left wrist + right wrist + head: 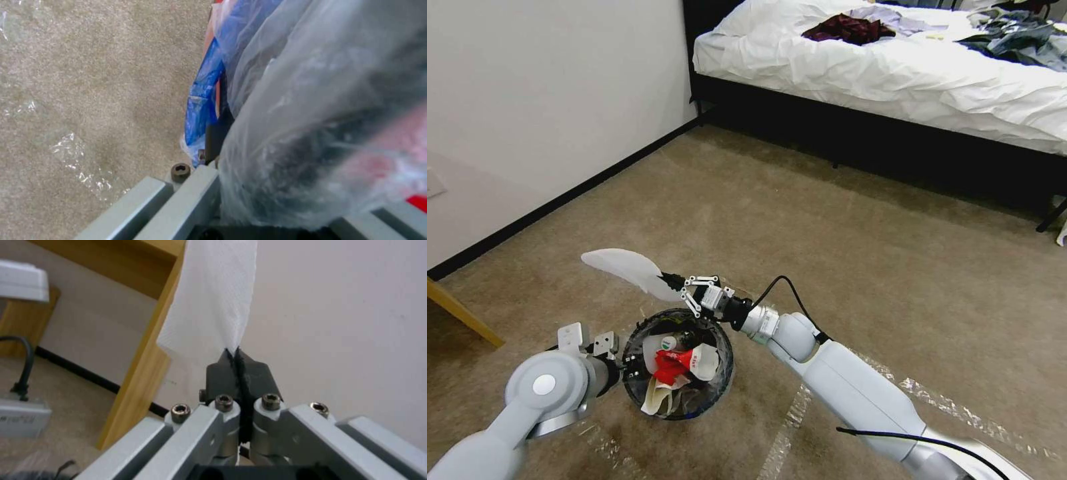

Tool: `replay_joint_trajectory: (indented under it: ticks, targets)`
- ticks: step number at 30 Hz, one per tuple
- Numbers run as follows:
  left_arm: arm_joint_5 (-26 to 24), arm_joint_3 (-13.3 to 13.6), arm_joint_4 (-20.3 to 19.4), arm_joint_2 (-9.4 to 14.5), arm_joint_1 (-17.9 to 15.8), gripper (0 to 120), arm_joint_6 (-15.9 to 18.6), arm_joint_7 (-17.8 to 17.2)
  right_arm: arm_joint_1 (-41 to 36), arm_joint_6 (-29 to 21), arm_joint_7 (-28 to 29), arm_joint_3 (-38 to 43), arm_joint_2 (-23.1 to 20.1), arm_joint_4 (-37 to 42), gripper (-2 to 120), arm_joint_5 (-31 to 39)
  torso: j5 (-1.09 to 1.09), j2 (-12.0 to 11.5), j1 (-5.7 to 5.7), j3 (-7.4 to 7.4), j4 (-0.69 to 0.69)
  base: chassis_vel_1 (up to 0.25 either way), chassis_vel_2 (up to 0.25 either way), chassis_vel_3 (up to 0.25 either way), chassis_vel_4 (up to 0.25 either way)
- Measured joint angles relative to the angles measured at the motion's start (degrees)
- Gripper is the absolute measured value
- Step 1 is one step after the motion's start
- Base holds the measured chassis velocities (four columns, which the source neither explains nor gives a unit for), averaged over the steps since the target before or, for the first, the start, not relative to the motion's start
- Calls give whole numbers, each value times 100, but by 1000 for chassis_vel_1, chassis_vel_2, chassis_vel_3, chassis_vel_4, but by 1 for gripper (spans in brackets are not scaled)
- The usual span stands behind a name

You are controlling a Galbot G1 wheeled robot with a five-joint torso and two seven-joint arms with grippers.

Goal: Pick up the trash bin and place the garbage on the floor into it.

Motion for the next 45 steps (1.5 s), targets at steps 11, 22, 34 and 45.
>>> replay_joint_trajectory:
  ticks: [11,22,34,45]
  targets:
    - [66,-4,79,-19,-1,0,0,4,111,-108,22,-6,-80,272,0,91,0,0,0,0,0,0,0,0,0]
    - [118,14,129,-79,-9,0,0,6,38,-234,64,-15,-453,861,0,107,0,-2,0,0,0,0,0,0,0]
    - [124,-32,123,-137,-8,0,0,6,-282,-165,-27,15,-628,954,0,-30,0,-1,0,0,0,0,0,0,0]
    - [117,-94,159,-150,49,0,1,6,-734,46,-178,16,-520,722,0,-328,0,-1,0,0,0,0,0,0,0]
